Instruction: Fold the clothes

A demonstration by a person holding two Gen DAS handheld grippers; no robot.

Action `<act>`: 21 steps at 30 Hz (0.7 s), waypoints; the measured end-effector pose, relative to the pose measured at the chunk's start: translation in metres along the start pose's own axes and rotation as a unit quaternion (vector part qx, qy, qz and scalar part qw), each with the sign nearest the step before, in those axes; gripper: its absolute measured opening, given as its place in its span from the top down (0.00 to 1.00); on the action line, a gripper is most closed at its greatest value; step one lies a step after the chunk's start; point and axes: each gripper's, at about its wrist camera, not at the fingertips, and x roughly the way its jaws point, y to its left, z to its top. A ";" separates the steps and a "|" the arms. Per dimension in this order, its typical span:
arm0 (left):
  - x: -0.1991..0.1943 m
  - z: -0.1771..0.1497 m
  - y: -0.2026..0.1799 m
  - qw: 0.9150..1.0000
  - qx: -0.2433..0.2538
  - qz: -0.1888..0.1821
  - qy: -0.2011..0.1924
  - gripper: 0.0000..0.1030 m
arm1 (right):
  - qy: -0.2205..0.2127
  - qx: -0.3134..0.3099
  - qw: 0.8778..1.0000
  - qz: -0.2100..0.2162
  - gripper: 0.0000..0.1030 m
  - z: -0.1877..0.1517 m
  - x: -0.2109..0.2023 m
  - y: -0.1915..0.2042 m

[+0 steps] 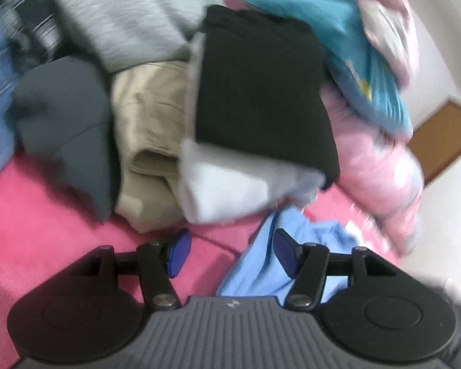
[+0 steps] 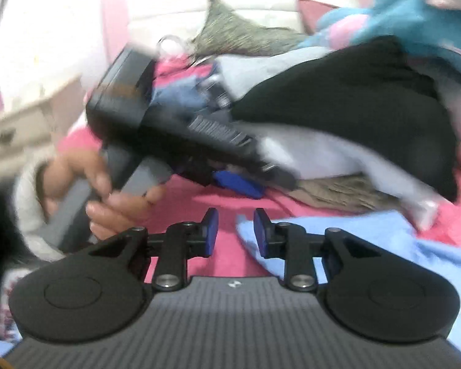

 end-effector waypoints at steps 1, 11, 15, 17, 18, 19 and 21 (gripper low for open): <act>0.001 -0.002 -0.006 1.000 0.019 0.005 0.002 0.42 | -0.002 0.021 1.000 -0.022 0.77 0.003 -0.005 -0.014; 0.018 -0.022 -0.032 0.991 0.123 0.051 0.004 0.68 | 0.052 0.182 0.970 -0.151 0.61 0.014 0.056 -0.125; 0.023 -0.028 -0.042 0.986 0.159 0.048 0.009 0.84 | 0.065 0.220 0.965 -0.127 0.73 0.008 0.079 -0.137; 0.021 -0.028 -0.044 0.985 0.167 0.036 0.009 0.89 | 0.034 0.228 0.969 -0.091 0.99 0.005 0.064 -0.137; 0.018 -0.029 -0.045 0.985 0.169 0.026 0.008 0.91 | 0.018 0.232 0.970 -0.073 0.99 0.003 0.057 -0.136; 0.015 -0.029 -0.046 0.986 0.169 0.008 0.007 0.91 | -0.007 0.226 0.972 -0.060 0.99 0.000 0.043 -0.133; 0.008 -0.032 -0.054 0.983 0.181 -0.030 0.005 0.91 | -0.063 0.210 0.974 -0.048 0.99 -0.010 0.008 -0.122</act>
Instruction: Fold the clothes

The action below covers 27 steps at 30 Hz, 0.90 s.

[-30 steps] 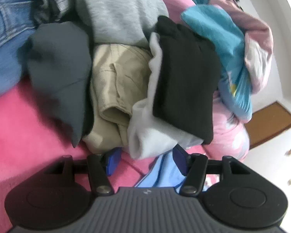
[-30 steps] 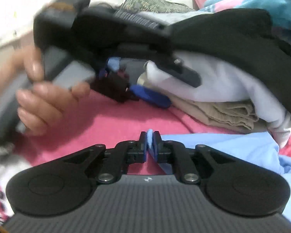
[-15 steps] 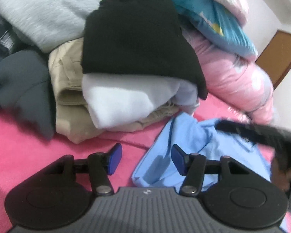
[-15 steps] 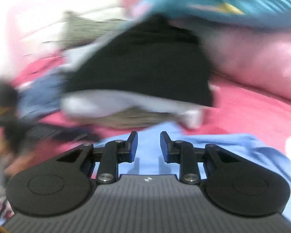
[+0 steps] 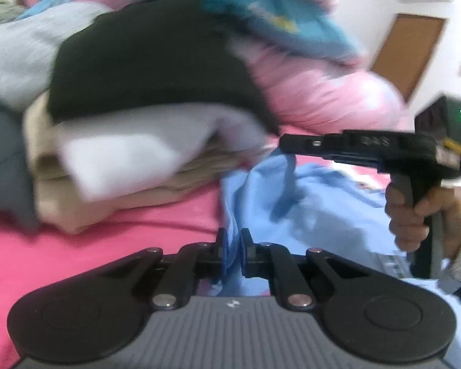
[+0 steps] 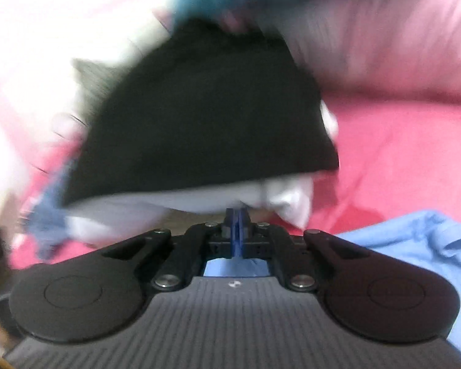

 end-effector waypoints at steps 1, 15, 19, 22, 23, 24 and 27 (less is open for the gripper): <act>-0.003 -0.001 -0.007 1.000 0.015 -0.019 -0.003 0.91 | -0.022 -0.001 1.000 0.003 0.99 -0.008 -0.021 -0.001; 0.002 -0.023 -0.060 0.986 0.131 -0.091 0.055 0.75 | 0.008 -0.020 0.997 -0.073 0.83 -0.036 -0.083 0.020; -0.011 -0.011 -0.044 0.993 0.089 -0.065 0.030 0.70 | 0.055 -0.108 0.990 -0.073 0.57 -0.011 -0.022 0.066; -0.025 0.000 -0.024 0.998 0.043 -0.036 -0.010 0.60 | 0.087 -0.146 0.979 -0.116 0.49 0.002 0.022 0.080; -0.028 0.002 -0.018 0.999 0.031 -0.018 -0.020 0.56 | 0.091 -0.141 0.976 -0.136 0.47 0.005 0.033 0.077; -0.029 0.004 -0.013 0.999 0.024 0.004 -0.027 0.55 | 0.092 -0.127 0.976 -0.150 0.46 0.008 0.041 0.070; -0.020 0.004 -0.003 0.997 0.022 0.067 -0.013 0.43 | 0.108 -0.067 0.980 -0.155 0.43 0.015 0.059 0.046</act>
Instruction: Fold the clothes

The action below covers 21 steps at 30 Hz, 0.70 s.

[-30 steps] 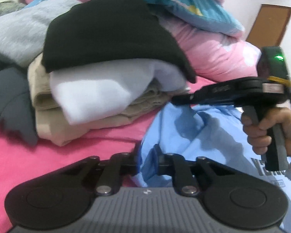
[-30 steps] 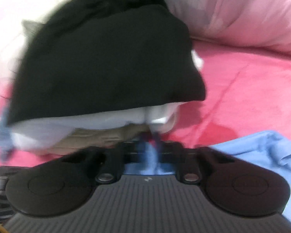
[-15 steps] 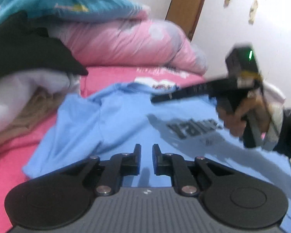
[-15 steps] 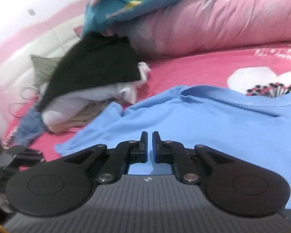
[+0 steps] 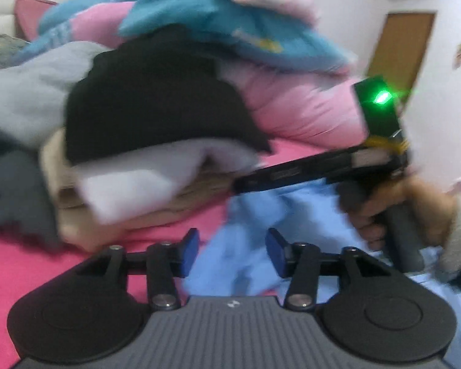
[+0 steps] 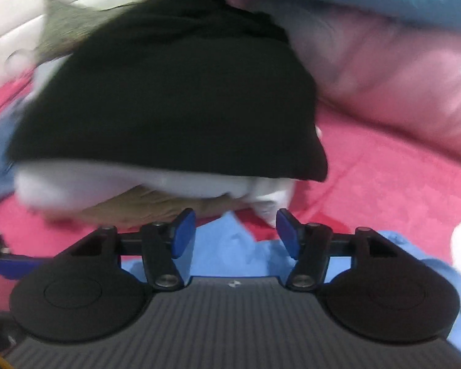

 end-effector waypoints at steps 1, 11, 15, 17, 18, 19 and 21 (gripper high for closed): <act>0.006 -0.001 0.003 1.000 -0.004 0.013 0.012 0.42 | 0.013 0.015 1.000 0.019 0.44 0.000 0.005 -0.005; -0.013 -0.006 -0.014 0.991 0.047 -0.121 -0.041 0.87 | -0.165 0.052 0.966 0.190 0.93 -0.054 -0.089 -0.055; -0.023 -0.017 -0.043 0.966 0.123 -0.226 -0.036 0.63 | -0.128 0.088 0.977 0.144 0.61 -0.112 -0.121 -0.092; -0.021 -0.025 -0.054 0.954 0.157 -0.254 -0.012 0.55 | -0.107 0.117 0.984 0.084 0.48 -0.136 -0.131 -0.109; -0.019 -0.028 -0.058 0.949 0.169 -0.267 0.001 0.54 | -0.099 0.132 0.985 0.055 0.48 -0.146 -0.136 -0.116; -0.017 -0.031 -0.061 0.944 0.179 -0.277 0.012 0.53 | -0.095 0.146 0.984 0.037 0.48 -0.152 -0.142 -0.121; -0.011 -0.036 -0.064 0.940 0.189 -0.283 0.020 0.49 | -0.094 0.163 0.982 0.021 0.48 -0.156 -0.150 -0.123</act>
